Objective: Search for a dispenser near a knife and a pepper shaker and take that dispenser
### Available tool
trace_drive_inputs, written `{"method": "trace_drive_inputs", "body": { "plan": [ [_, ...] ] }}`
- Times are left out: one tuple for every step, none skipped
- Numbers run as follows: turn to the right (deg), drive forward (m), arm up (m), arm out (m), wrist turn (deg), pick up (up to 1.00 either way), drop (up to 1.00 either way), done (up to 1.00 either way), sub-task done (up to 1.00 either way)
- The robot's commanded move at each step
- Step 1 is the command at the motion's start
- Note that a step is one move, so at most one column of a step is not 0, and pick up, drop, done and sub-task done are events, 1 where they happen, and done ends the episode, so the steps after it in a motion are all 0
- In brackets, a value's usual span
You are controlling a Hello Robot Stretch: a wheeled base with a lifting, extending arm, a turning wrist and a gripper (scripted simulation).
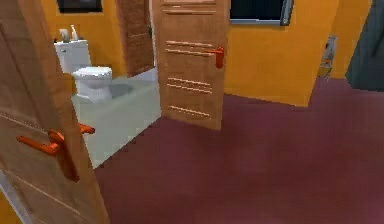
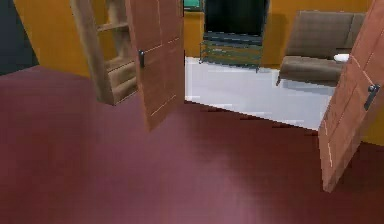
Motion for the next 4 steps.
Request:
{"method": "trace_drive_inputs", "body": {
  "plan": [
    [-45.0, 0.0, 0.0, 0.0, 0.0, 0.0, 0.0, 0.0, 0.0],
    [-45.0, 0.0, 0.0, 0.0, 0.0, 0.0, 0.0, 0.0, 0.0],
    [-45.0, 0.0, 0.0, 0.0, 0.0, 0.0, 0.0, 0.0, 0.0],
    [-45.0, 0.0, 0.0, 0.0, 0.0, 0.0, 0.0, 0.0, 0.0]
  ]
}}
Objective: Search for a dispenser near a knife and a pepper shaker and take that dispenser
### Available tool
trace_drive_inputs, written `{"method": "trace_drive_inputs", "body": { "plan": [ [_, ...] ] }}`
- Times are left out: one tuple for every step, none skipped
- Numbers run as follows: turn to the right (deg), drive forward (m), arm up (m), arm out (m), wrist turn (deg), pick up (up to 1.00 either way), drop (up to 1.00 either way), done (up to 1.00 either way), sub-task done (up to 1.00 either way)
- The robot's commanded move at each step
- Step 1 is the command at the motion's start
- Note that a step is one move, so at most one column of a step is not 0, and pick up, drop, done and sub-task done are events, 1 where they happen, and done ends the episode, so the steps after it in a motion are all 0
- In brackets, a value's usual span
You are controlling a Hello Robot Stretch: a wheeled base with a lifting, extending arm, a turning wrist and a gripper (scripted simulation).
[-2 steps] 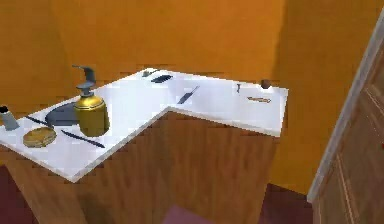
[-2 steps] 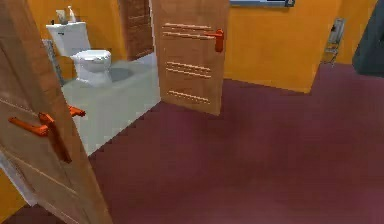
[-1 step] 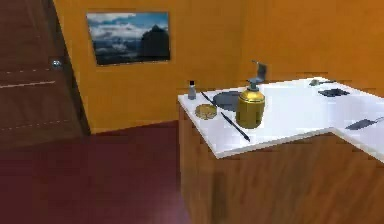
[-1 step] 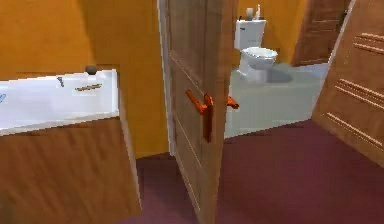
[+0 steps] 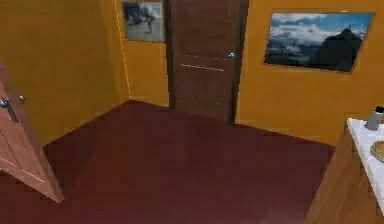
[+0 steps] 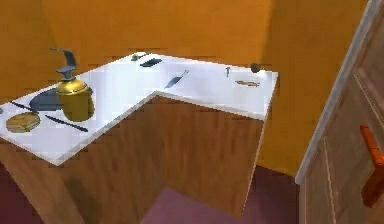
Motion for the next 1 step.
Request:
{"method": "trace_drive_inputs", "body": {
  "plan": [
    [-21.0, 0.0, 0.0, 0.0, 0.0, 0.0, 0.0, 0.0, 0.0]
  ]
}}
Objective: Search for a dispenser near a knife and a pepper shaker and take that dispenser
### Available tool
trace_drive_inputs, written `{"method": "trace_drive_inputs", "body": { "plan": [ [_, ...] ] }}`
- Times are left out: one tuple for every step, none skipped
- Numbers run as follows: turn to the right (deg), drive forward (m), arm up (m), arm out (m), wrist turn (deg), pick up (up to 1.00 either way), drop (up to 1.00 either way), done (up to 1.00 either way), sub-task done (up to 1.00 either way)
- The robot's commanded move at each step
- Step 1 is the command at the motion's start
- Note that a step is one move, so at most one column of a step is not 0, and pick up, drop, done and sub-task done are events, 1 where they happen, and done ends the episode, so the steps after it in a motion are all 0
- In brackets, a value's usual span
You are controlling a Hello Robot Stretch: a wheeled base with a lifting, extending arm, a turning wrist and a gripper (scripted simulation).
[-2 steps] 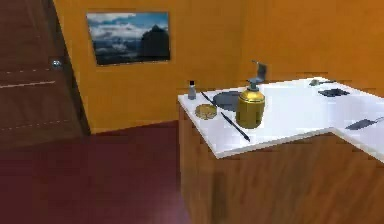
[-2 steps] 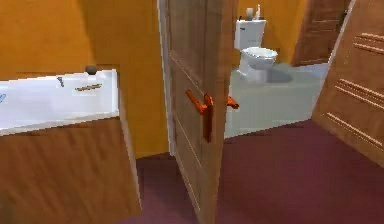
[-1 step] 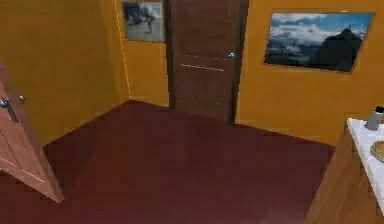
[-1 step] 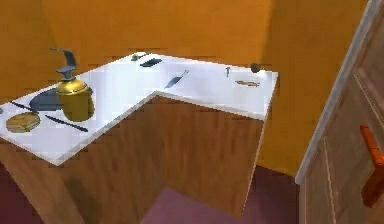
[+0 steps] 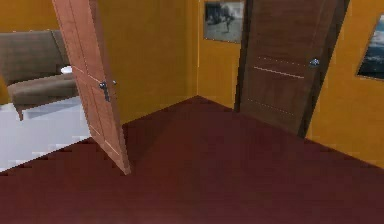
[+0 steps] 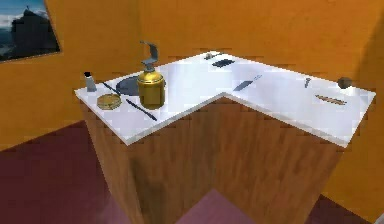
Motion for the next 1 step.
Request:
{"method": "trace_drive_inputs", "body": {
  "plan": [
    [0.0, 0.1, 0.0, 0.0, 0.0, 0.0, 0.0, 0.0, 0.0]
  ]
}}
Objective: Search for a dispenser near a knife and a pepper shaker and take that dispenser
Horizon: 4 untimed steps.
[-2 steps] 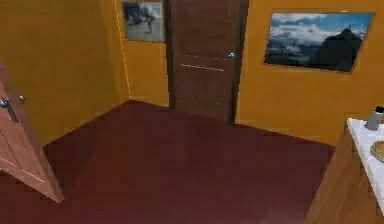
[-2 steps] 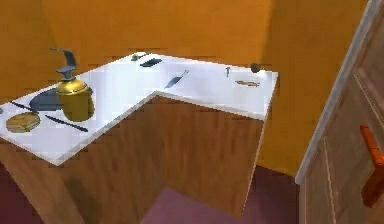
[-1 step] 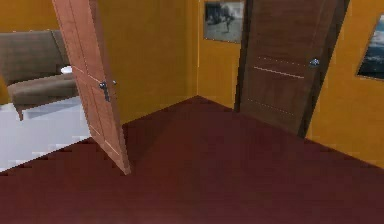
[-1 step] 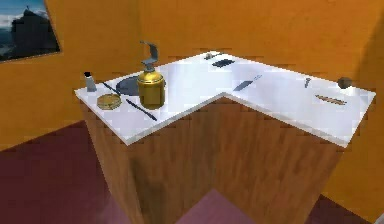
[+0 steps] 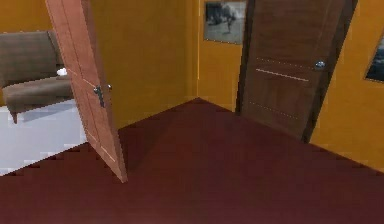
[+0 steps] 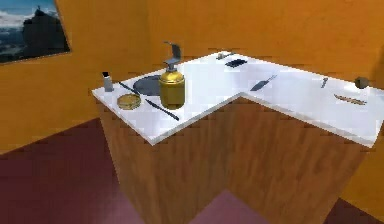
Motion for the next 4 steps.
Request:
{"method": "trace_drive_inputs", "body": {
  "plan": [
    [45.0, 0.0, 0.0, 0.0, 0.0, 0.0, 0.0, 0.0, 0.0],
    [6.0, 0.0, 0.0, 0.0, 0.0, 0.0, 0.0, 0.0, 0.0],
    [0.0, 1.0, 0.0, 0.0, 0.0, 0.0, 0.0, 0.0, 0.0],
    [0.0, 0.25, 0.0, 0.0, 0.0, 0.0, 0.0, 0.0, 0.0]
  ]
}}
